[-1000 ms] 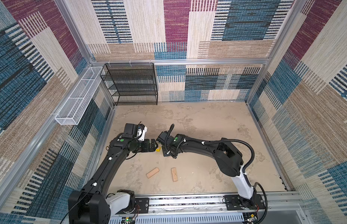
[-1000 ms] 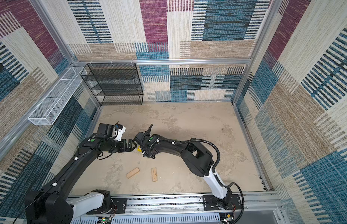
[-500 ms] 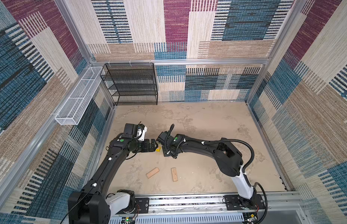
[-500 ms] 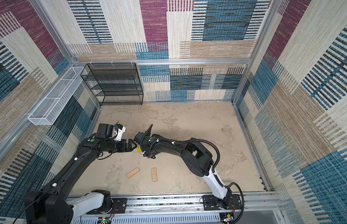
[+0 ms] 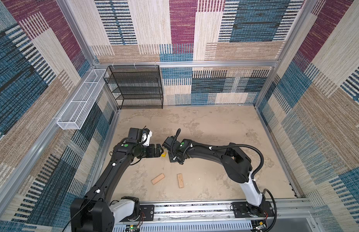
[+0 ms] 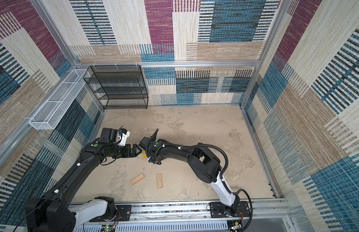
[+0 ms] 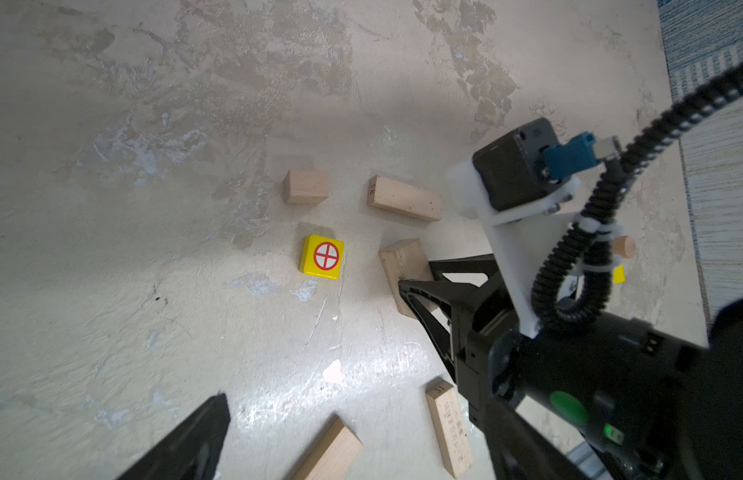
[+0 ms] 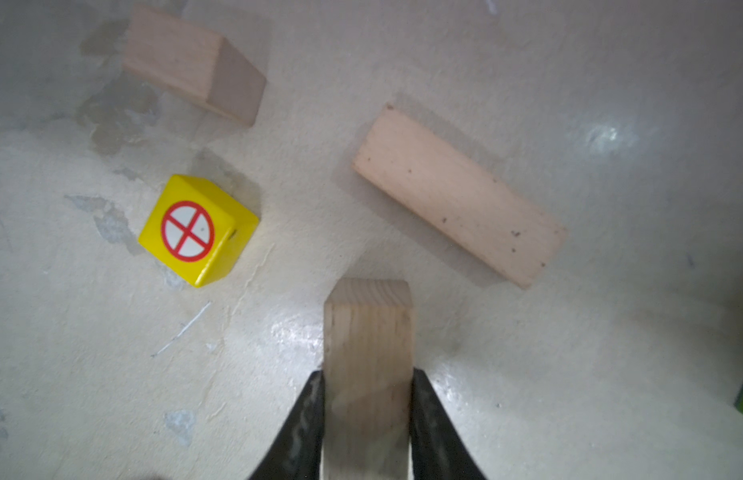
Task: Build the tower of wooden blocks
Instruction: 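Lift the wooden block with the right gripper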
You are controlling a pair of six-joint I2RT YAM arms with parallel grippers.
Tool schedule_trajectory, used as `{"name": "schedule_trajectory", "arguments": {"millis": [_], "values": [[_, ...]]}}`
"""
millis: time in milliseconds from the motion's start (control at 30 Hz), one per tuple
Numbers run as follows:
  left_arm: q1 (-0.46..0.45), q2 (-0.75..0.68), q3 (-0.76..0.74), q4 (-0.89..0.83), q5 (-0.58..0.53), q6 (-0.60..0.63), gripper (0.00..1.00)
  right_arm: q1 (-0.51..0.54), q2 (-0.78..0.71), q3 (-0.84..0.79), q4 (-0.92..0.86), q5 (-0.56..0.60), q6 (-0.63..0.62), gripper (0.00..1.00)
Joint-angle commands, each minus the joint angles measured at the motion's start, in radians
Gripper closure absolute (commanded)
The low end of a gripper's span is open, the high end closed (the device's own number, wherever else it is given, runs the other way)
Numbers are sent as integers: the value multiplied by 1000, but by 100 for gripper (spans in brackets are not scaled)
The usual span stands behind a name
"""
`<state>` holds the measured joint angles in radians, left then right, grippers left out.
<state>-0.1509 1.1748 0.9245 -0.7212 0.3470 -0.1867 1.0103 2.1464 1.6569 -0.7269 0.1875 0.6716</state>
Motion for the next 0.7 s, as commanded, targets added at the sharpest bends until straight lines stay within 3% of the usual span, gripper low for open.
{"name": "schedule_trajectory", "arguments": {"millis": [0,367,667], "values": [[1,0,-3,5,11,-22,0,1,-8,-2,4,9,4,100],[1,27,-6,5,17,-25,0,2,-86,-118,101,39,9,100],[0,54,1,5,7,-22,0,2,-104,-91,73,63,-19,100]]}}
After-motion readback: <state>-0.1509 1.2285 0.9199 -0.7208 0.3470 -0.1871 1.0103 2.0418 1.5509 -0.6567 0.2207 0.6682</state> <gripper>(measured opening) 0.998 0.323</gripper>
